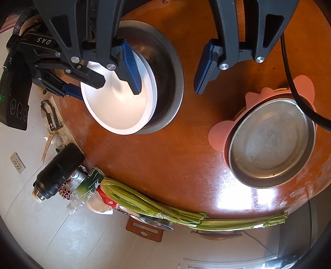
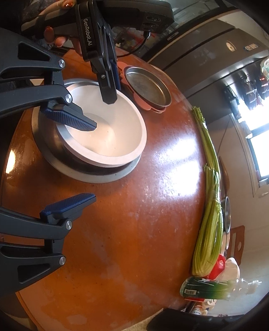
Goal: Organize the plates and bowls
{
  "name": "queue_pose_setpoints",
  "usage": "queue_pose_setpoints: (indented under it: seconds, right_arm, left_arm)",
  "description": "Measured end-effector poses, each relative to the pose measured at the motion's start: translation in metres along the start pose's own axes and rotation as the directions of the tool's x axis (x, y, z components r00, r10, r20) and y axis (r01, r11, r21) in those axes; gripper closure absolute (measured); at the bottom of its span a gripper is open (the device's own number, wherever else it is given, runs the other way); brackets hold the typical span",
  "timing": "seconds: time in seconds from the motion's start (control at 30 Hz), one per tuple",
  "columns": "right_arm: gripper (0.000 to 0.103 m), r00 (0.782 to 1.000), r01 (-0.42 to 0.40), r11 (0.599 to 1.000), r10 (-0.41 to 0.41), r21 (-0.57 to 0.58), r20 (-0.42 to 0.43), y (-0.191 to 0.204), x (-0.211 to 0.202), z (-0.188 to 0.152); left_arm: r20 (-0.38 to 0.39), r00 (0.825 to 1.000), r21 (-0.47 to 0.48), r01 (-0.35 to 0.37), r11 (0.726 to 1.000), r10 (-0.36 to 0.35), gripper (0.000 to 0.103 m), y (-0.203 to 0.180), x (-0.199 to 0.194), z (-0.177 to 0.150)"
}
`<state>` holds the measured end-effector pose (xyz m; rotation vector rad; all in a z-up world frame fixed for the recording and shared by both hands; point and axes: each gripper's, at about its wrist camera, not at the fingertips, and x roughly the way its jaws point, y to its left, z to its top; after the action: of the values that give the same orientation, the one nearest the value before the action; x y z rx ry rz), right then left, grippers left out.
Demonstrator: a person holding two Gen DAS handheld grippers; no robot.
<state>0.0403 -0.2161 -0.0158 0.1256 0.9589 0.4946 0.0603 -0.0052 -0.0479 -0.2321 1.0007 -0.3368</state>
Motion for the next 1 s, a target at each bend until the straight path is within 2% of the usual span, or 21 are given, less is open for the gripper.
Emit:
queue_pose_setpoints:
  seconds: [0.13, 0.43, 0.53, 1.0]
  right_arm:
    - [0.038, 1.000, -0.017, 1.000, 0.018, 0.007, -0.025, 0.000, 0.004, -0.002]
    - [0.038, 0.995, -0.072, 0.997, 0.070, -0.019, -0.072, 0.010, 0.012, -0.008]
    - [0.037, 0.996, -0.058, 0.998, 0.056, -0.034, -0.075, 0.014, 0.013, -0.008]
    - [0.037, 0.996, -0.068, 0.997, 0.065, -0.047, -0.063, 0.023, 0.015, 0.008]
  left_arm:
    - [-0.013, 1.000, 0.005, 0.025, 1.000, -0.025, 0.048, -0.004, 0.006, -0.001]
    - [-0.080, 0.996, 0.023, 0.033, 0.999, -0.031, 0.048, -0.013, 0.025, -0.004]
    - [-0.092, 0.996, 0.035, 0.020, 0.999, -0.016, 0.048, -0.016, 0.029, -0.006]
    - [-0.047, 0.999, 0.041, -0.003, 0.999, 0.005, 0.048, -0.013, 0.018, 0.005]
